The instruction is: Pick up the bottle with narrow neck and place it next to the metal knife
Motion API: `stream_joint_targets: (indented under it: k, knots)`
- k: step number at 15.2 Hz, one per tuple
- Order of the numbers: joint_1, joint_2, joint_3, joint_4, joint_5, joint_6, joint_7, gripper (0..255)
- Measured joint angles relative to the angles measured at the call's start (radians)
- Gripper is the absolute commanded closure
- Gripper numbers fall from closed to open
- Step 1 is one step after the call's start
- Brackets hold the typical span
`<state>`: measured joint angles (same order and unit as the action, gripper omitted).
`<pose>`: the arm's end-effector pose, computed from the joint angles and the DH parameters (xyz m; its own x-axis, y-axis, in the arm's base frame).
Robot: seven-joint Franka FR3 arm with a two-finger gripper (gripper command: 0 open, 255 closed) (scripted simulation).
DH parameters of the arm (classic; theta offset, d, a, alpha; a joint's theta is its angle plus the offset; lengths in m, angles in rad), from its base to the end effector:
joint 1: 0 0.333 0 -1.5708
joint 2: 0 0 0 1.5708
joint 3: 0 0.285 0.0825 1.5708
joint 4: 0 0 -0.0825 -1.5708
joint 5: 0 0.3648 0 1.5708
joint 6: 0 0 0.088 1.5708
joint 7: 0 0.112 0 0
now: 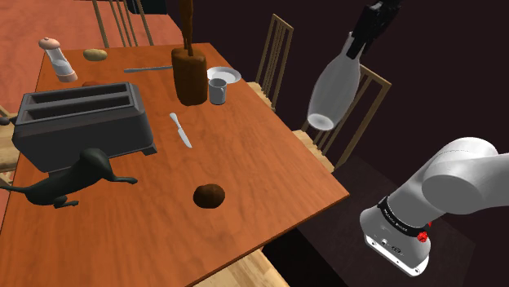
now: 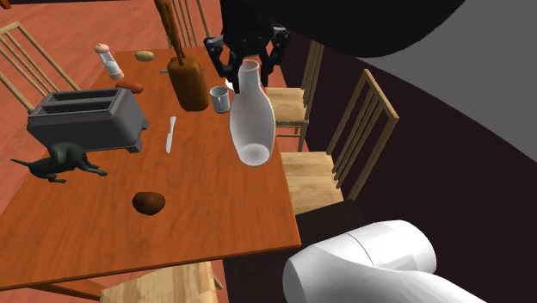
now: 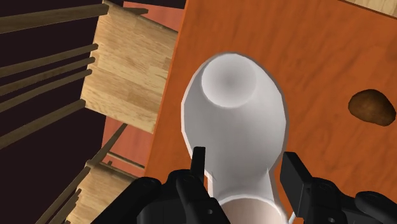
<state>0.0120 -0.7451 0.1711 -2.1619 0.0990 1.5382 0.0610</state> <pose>0.3089 0.0894 0.6303 0.9892 0.0927 0.1137 0.0920 -0.9957 0.0108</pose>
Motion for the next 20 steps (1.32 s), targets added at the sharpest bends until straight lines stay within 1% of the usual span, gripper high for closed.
stream_joint_targets:
  k: [16,18,20]
  knots:
    - [-0.012,0.115,-0.006,0.307,-0.016,-0.192,0.008,255]
    - [-0.014,0.144,0.005,0.314,-0.015,-0.170,0.018,255]
    - [-0.014,0.180,0.026,0.306,-0.013,-0.127,0.036,255]
